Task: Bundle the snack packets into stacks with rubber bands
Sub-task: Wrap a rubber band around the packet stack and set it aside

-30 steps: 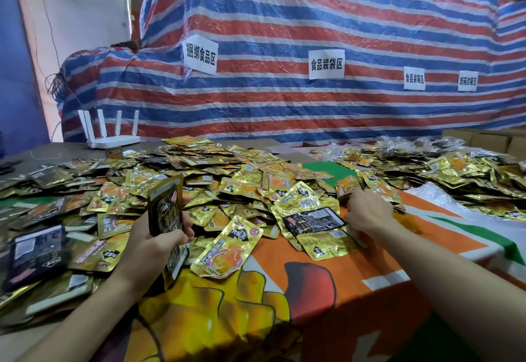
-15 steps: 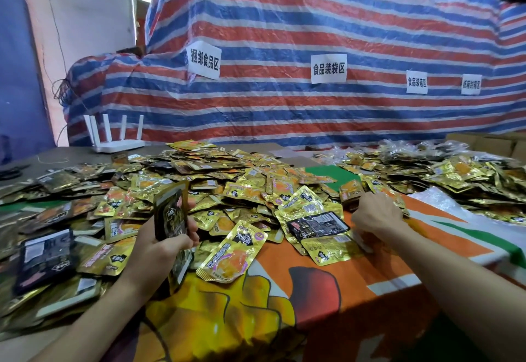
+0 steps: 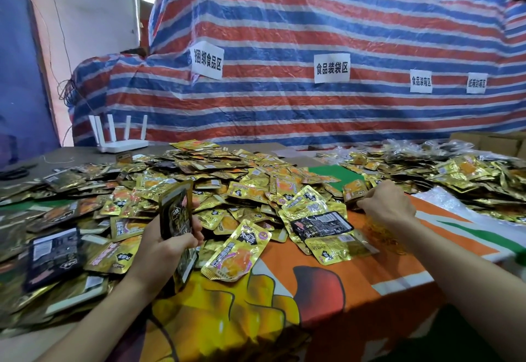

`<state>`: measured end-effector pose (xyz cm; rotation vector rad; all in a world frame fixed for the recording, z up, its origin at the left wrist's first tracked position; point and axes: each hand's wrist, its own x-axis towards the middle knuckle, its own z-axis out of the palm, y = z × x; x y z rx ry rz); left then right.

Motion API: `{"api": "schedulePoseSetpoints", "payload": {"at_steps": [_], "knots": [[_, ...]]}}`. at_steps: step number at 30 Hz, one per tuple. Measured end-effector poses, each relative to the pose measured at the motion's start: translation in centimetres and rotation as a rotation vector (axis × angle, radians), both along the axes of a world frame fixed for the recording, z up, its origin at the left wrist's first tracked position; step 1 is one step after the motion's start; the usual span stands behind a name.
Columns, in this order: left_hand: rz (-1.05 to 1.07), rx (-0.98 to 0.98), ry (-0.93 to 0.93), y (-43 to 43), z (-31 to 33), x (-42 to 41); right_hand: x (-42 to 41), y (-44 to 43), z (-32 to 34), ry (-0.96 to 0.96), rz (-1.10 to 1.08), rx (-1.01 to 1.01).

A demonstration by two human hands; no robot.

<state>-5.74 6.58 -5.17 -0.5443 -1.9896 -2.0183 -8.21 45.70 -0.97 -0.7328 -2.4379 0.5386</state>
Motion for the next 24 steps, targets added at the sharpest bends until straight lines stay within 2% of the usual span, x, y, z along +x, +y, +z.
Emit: {"api": "schedulePoseSetpoints", "payload": {"at_steps": [5,9,11,17,22,24], "knots": [[-0.017,0.018,-0.01,-0.1,-0.2,-0.3,0.4,1.1,1.5,0.001,0.028,-0.274],[-0.025,0.037,-0.023,-0.1,-0.2,-0.3,0.5,1.7,1.7,0.001,0.006,-0.241],[-0.033,0.059,-0.029,-0.2,-0.1,-0.3,0.6,1.2,2.0,0.014,0.061,-0.241],[-0.147,0.192,-0.144,-0.9,0.6,-0.3,2.3,-7.7,3.0,0.079,0.591,-0.529],[-0.187,0.27,-0.328,-1.7,1.5,-0.7,1.6,-17.6,2.1,0.067,0.956,-0.643],[-0.189,0.295,-0.373,-2.3,1.9,-0.9,0.8,-20.5,1.6,0.1,1.017,-0.654]]}}
